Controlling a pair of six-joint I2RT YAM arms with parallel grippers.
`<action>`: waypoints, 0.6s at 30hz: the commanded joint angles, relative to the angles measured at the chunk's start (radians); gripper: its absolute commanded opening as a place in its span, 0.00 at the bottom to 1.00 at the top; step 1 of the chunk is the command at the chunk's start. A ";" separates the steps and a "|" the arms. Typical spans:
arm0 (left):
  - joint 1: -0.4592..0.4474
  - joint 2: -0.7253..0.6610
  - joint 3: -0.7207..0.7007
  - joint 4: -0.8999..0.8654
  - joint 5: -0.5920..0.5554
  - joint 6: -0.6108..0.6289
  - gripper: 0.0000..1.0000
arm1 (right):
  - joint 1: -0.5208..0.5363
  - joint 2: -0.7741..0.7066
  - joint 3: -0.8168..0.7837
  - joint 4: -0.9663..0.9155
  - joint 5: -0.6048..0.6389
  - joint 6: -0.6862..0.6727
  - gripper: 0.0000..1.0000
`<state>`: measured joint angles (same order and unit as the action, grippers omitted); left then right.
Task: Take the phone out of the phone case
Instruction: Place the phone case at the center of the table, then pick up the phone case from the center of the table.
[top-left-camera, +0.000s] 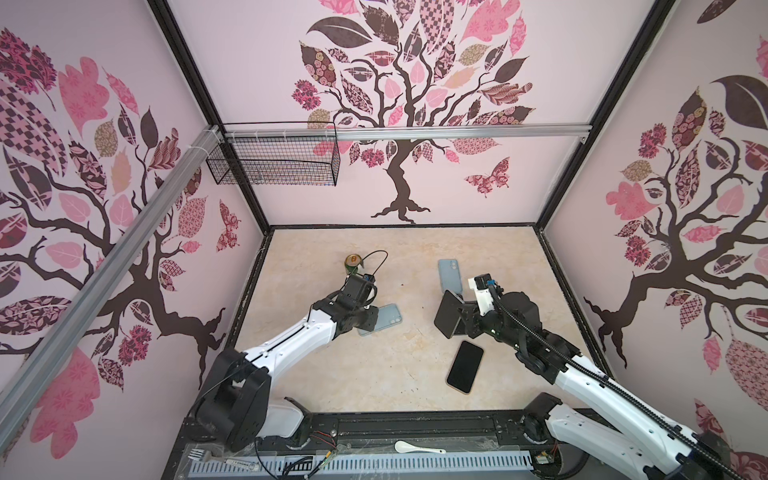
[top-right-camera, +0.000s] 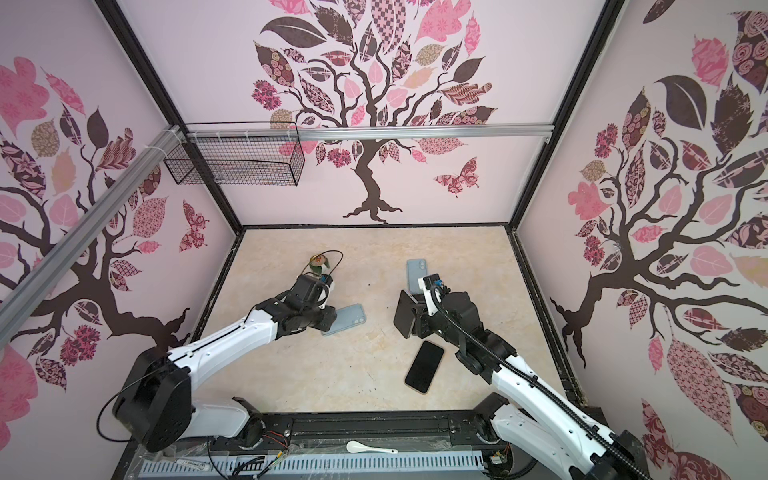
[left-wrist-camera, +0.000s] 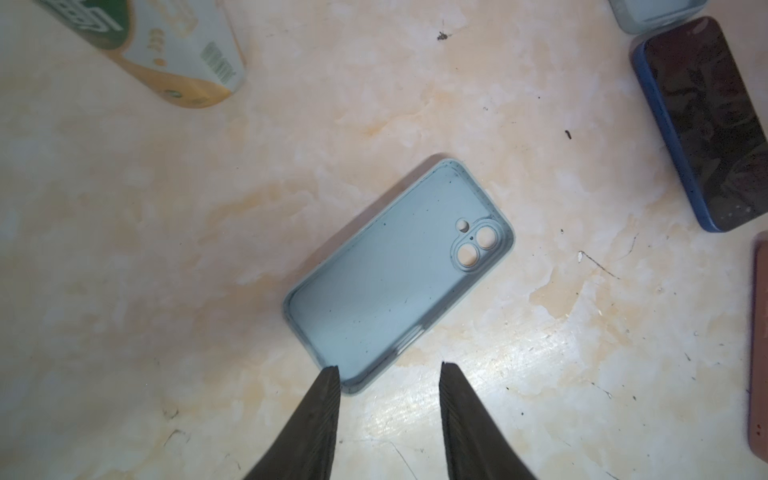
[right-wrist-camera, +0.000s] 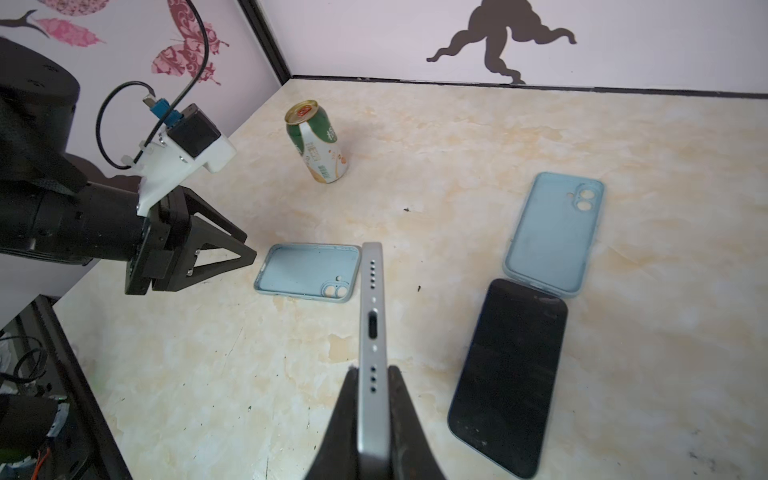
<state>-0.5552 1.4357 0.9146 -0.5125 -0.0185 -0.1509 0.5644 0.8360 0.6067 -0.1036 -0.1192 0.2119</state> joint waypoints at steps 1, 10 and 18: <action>0.007 0.075 0.090 -0.073 0.081 0.157 0.46 | -0.001 -0.041 0.068 -0.004 -0.061 0.039 0.00; 0.048 0.277 0.282 -0.175 0.144 0.294 0.51 | -0.001 -0.112 0.059 -0.031 -0.152 0.058 0.00; 0.070 0.430 0.410 -0.243 0.148 0.363 0.48 | 0.000 -0.149 0.036 -0.038 -0.171 0.059 0.00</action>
<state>-0.4927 1.8252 1.2812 -0.7036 0.1181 0.1593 0.5613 0.7151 0.6231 -0.1562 -0.2668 0.2657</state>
